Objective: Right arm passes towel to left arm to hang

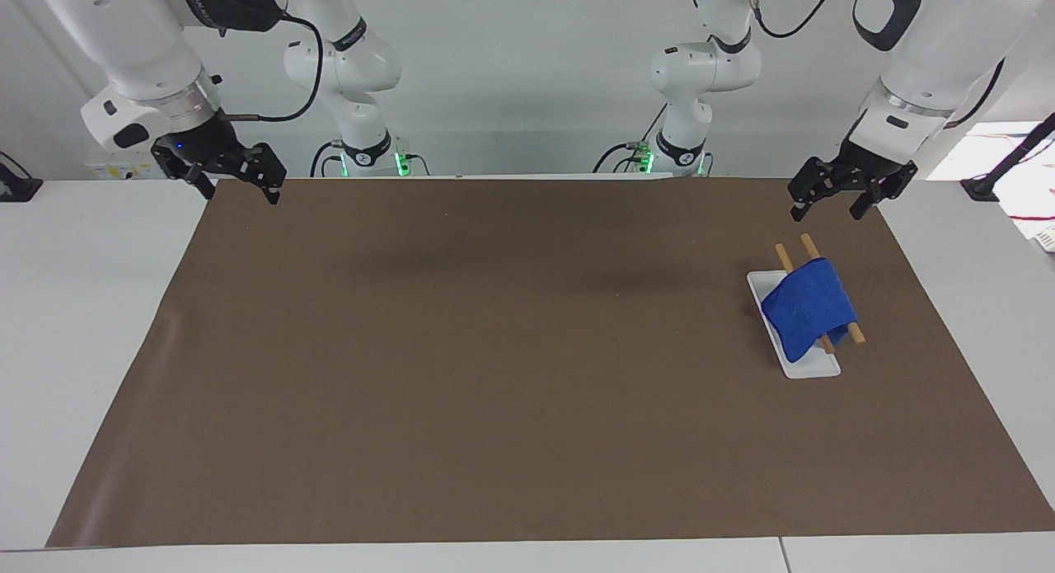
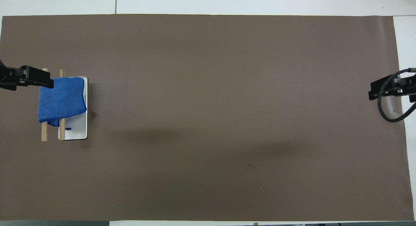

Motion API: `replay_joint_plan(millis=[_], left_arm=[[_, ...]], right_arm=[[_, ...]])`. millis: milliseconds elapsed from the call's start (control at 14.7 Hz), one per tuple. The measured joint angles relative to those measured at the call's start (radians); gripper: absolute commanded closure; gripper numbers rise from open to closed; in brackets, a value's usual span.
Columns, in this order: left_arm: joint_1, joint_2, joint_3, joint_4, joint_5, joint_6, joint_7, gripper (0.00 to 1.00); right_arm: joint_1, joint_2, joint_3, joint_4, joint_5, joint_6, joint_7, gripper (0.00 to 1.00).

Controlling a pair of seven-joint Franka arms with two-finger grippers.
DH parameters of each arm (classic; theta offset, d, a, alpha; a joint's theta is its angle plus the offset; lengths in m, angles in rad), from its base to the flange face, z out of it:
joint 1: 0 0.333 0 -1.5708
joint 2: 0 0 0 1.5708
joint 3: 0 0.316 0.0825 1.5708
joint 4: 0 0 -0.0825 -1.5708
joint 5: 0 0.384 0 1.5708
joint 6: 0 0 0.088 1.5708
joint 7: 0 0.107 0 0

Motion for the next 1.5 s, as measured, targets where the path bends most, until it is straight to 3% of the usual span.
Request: replay_joint_plan(millis=[1024,1502], left_arm=[[0.0,-0.002,0.0,-0.023,0.002,0.007,0.029,0.0],[-0.002,-0.013,-0.003,-0.039,0.002,0.008,0.031,0.0]], right_arm=[[0.001,-0.002,0.0,-0.002,0.0,0.0,0.0,0.0],[0.011,-0.009,0.002,-0.031,-0.001,0.062,0.0,0.0]])
